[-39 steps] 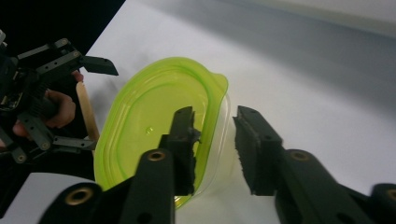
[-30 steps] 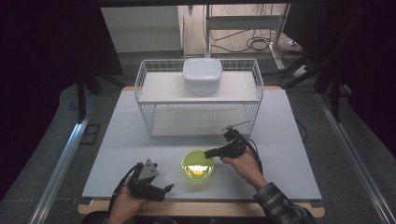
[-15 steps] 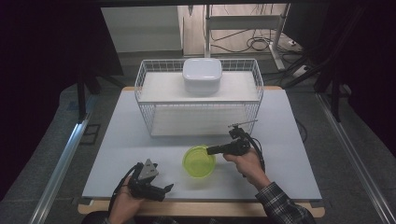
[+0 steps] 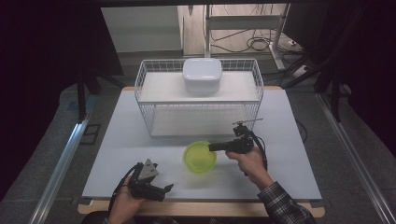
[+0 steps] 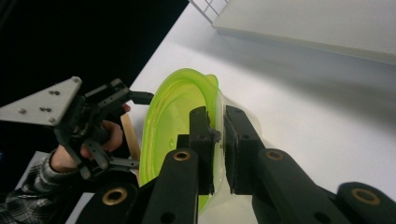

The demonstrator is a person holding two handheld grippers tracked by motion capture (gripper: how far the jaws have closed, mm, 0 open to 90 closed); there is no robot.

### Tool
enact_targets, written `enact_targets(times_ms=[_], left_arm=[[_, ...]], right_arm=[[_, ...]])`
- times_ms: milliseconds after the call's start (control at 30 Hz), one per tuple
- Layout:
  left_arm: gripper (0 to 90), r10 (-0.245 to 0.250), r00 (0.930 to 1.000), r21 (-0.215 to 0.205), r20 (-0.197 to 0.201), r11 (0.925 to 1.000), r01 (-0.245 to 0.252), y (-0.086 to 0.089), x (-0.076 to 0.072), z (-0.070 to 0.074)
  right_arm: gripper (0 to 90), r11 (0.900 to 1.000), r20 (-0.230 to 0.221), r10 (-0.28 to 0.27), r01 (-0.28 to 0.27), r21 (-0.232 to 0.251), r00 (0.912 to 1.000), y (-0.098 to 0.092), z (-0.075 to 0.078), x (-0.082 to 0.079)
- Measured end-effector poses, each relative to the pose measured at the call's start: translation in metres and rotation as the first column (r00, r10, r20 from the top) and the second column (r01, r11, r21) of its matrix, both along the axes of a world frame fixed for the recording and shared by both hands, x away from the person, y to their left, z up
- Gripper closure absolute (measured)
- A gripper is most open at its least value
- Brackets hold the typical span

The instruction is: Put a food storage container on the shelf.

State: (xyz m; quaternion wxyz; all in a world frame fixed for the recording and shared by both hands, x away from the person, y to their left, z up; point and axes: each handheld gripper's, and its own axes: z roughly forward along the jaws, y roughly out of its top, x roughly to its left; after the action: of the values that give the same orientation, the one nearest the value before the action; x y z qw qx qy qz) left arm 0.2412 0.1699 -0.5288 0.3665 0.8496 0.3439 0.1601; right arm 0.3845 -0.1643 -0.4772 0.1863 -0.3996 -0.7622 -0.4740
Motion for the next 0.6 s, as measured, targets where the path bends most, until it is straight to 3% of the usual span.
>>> enact_targets(times_ms=[367,600], left_arm=[[5.7,-0.002,1.0000,0.001,-0.001,1.0000,0.002,-0.0003,0.0000,0.0000],[5.7,-0.002,1.0000,0.002,-0.001,1.0000,0.002,-0.0003,0.0000,-0.0001]], right_arm=[[83.9,1.000,0.014,-0.015,0.015,0.010,0.9998,-0.0052,0.0087,0.0000],[83.9,1.000,-0.001,-0.020,0.020,0.019,0.9998,-0.0067,0.0031,0.0012]])
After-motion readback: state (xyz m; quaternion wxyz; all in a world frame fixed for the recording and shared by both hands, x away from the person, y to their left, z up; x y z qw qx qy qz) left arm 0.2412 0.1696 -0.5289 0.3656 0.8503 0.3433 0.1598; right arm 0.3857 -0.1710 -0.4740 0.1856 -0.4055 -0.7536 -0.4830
